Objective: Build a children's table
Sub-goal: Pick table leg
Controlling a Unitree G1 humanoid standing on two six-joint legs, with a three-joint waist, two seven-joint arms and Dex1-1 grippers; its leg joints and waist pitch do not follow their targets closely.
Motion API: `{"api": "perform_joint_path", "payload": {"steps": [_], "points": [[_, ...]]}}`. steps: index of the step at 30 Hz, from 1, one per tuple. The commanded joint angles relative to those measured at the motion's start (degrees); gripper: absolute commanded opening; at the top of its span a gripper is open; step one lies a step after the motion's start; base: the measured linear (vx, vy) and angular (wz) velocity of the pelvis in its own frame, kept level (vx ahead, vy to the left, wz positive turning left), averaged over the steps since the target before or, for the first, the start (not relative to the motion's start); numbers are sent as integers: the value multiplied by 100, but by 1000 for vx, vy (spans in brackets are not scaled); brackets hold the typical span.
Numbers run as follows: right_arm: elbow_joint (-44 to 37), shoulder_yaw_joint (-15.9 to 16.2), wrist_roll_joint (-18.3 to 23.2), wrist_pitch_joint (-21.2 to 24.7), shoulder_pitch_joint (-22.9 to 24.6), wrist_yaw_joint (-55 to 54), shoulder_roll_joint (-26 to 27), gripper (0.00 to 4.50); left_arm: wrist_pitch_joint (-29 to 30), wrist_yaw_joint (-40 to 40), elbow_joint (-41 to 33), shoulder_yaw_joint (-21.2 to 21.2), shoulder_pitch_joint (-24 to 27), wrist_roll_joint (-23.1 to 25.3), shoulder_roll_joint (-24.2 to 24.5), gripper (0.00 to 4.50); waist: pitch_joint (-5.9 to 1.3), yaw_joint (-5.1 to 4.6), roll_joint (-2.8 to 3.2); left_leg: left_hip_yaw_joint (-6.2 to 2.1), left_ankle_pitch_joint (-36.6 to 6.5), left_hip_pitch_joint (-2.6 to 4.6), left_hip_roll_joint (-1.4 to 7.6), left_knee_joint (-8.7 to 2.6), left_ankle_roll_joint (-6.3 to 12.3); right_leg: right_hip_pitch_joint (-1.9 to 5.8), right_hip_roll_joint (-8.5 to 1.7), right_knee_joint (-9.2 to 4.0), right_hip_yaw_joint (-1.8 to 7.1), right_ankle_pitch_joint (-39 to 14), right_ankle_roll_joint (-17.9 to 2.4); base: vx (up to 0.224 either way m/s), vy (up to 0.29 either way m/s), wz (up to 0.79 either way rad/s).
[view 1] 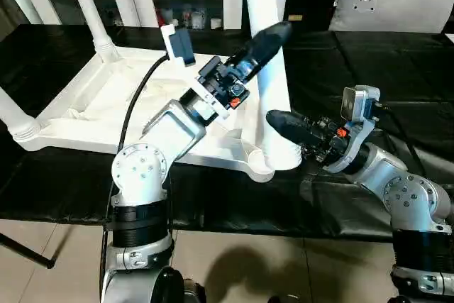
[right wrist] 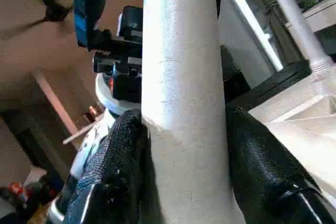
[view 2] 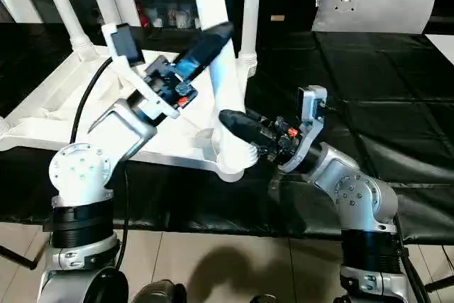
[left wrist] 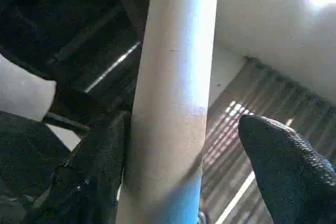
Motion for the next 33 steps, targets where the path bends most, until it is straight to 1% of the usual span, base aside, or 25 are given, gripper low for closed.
{"api": "perform_joint_path", "payload": {"steps": [1, 4, 6, 8, 11, 12, 15, 18, 19, 21, 22, 25, 26, 28, 30, 31, 33], "points": [[9, 135, -12, 111, 74, -95, -44, 188, 107, -321, -167, -202, -31, -216, 7, 334, -444, 4, -107, -107, -978, 109, 248, -397, 167, 275, -440, -520, 238, -1954, -694, 0, 0, 0], [-48, 172, 23, 161, 99, -41, -62, 188, 88, -351, -132, -288, 0, -135, 55, 323, -437, 1, -100, -106, -1051, 118, 252, -404, 147, 272, -449, -538, 241, -2069, -652, 0, 0, 0], [-54, 179, 24, 161, 103, -38, -68, 188, 69, -315, -92, -289, -7, -115, 56, 298, -437, -1, -104, -106, -1044, 111, 248, -406, 127, 277, -446, -536, 243, -2065, -635, 0, 0, 0], [-40, 177, 22, 151, 107, -53, -89, 188, 31, -291, -20, -307, -14, -88, 85, 288, -435, 3, -104, -108, -1077, 116, 249, -410, 108, 275, -450, -542, 244, -2122, -600, 0, 0, 0], [-7, 178, 36, 121, 102, -78, -118, 188, 18, -285, 10, -306, -19, -91, 104, 258, -437, 3, -104, -107, -1050, 112, 245, -407, 100, 278, -448, -542, 244, -2095, -580, 0, 0, 0], [0, 181, 47, 109, 101, -93, -125, 188, 16, -286, 12, -308, -16, -92, 110, 253, -433, 4, -100, -111, -1043, 108, 246, -413, 100, 279, -449, -540, 242, -2092, -581, 0, 0, 0], [14, 187, 44, 89, 98, -115, -127, 188, 15, -288, 3, -313, -4, -99, 121, 215, -439, 5, -93, -110, -1033, 110, 247, -407, 97, 280, -451, -538, 243, -2064, -594, 0, 0, 0], [32, 191, 18, 73, 92, -129, -121, 188, -2, -291, 7, -335, 9, -94, 132, 205, -443, 3, -98, -109, -999, 112, 250, -404, 113, 281, -450, -525, 245, -1947, -642, 0, 0, 0], [43, 194, 7, 64, 89, -137, -120, 188, -14, -293, 11, -348, 14, -79, 138, 193, -444, 6, -96, -107, -986, 111, 249, -403, 118, 282, -447, -522, 244, -1916, -659, 0, 0, 0], [52, 198, 3, 43, 89, -149, -123, 188, -39, -296, 24, -368, 21, -65, 148, 191, -441, 2, -96, -108, -1004, 110, 252, -407, 116, 285, -448, -517, 243, -1912, -676, 0, 0, 0], [55, 200, 3, 31, 89, -155, -126, 188, -51, -292, 29, -372, 21, -61, 154, 189, -436, 2, -86, -110, -1030, 111, 252, -409, 111, 283, -452, -521, 243, -1954, -674, 0, 0, 0], [53, 210, -37, -30, 91, -171, -132, 188, -64, -291, 35, -375, 23, -52, 162, 186, -441, 5, -91, -108, -1032, 112, 250, -406, 98, 286, -456, -526, 244, -1982, -660, 0, 0, 0], [113, 259, -285, -274, 68, -284, -137, 188, -106, -272, 66, -365, 16, 1, 177, 186, -442, 6, -93, -110, -1030, 107, 256, -407, 85, 281, -458, -526, 243, -1982, -645, 0, 0, 0], [226, 262, -384, -342, 14, -383, -128, 188, -161, -253, 108, -353, -1, 65, 200, 186, -436, -2, -89, -107, -1031, 110, 247, -408, 81, 277, -449, -529, 243, -1976, -640, 0, 0, 0], [238, 255, -378, -341, 8, -385, -125, 188, -181, -244, 114, -357, -3, 81, 209, 186, -436, -7, -92, -107, -1057, 113, 246, -410, 83, 283, -453, -535, 244, -2005, -625, 0, 0, 0], [300, 241, -344, -265, -37, -419, -120, 223, -313, -170, 209, -339, -59, 217, 246, 186, -438, -4, -90, -110, -1044, 111, 246, -409, 95, 283, -452, -532, 246, -1978, -634, 0, 0, 0], [323, 265, -384, -296, -64, -415, -132, 258, -514, -73, 312, -360, -137, 488, 318, 186, -431, -8, -85, -115, -1073, 117, 253, -419, 101, 274, -446, -539, 244, -1983, -628, 0, 0, 0]]}}
